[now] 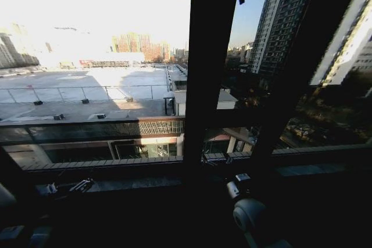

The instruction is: Open the curtains by pulling them apart, changing their state from closed to fully open.

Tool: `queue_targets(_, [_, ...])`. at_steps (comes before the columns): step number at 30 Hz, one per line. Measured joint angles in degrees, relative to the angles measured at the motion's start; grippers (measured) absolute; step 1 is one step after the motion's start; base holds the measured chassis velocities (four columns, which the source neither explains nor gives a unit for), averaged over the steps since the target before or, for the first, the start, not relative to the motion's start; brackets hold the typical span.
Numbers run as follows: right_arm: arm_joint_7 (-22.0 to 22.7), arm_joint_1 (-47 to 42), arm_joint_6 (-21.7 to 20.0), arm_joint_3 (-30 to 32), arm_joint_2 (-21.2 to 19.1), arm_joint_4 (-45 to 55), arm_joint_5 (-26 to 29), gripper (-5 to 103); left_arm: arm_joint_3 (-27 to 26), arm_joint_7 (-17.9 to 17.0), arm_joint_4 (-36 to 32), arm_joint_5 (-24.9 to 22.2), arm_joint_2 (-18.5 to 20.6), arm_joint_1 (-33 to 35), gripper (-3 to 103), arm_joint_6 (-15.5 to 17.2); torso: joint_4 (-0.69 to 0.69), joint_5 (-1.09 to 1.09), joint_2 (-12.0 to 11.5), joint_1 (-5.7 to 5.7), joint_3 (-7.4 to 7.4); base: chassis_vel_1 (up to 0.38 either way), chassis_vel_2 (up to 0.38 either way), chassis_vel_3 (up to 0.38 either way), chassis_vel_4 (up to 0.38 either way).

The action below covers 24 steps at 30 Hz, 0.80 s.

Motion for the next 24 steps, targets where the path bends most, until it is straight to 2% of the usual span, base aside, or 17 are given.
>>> queue_targets(15, [0.28,-0.67,0.08,1.02,-0.56,0.68,0.46,100,0.33,-0.06,0.38,-0.1,-0.25,-0.97,100,0.13,0.01,-0.03,0.0,0.01,0.0,-0.164,-0.41,0.157,0.408])
queue_targets(19, [0.36,-0.69,0.12,1.03,-0.35,0.61,0.46,100,0.19,-0.07,0.47,-0.15,-0.16,-1.2,100,0.15,-0.01,0.05,0.01,0.0,0.0,-0.119,-0.386,0.078,0.369])
queue_targets(21, [0.47,-0.73,0.14,1.03,-0.31,0.49,0.46,100,0.04,-0.12,0.69,-0.19,-0.13,-1.47,100,0.23,0.0,-0.04,0.01,0.01,0.0,-0.114,-0.438,0.104,0.424])
queue_targets(24, [0.55,-0.72,0.16,1.03,-0.37,0.45,0.46,100,-0.1,-0.21,0.82,-0.21,-0.05,-1.67,100,0.26,0.01,-0.04,0.01,0.01,0.0,-0.099,-0.4,0.11,0.427])
